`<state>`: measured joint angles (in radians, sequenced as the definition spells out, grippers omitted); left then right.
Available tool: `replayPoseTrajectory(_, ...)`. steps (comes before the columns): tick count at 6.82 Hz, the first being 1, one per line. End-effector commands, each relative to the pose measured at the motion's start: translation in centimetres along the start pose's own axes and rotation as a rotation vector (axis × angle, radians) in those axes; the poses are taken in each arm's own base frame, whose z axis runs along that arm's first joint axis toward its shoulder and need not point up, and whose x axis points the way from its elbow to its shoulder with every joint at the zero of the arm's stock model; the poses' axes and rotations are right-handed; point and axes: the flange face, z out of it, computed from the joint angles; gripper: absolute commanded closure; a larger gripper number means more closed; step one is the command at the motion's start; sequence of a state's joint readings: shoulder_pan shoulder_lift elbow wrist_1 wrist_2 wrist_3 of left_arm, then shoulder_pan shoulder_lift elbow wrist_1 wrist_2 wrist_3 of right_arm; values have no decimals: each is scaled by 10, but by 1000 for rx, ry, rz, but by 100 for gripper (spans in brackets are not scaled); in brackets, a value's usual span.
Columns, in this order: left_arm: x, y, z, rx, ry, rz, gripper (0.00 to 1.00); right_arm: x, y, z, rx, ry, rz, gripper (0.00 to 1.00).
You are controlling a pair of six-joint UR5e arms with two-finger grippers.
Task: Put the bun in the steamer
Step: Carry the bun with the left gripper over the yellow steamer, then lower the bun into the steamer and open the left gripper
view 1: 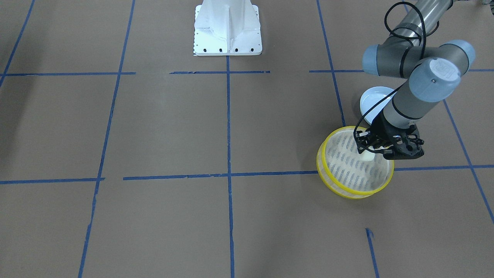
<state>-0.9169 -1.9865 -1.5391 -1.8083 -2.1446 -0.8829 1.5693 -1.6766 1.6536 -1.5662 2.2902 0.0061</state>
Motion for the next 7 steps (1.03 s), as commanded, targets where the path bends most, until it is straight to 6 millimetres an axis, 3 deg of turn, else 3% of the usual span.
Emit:
replayPoseTrajectory(1, 1, 6, 10, -4, 9, -3, 67, 0, 0, 0, 0, 0, 0, 0)
replayPoseTrajectory(7, -4, 10, 30, -25, -3, -2, 61, 0, 0, 0, 0, 0, 0, 0)
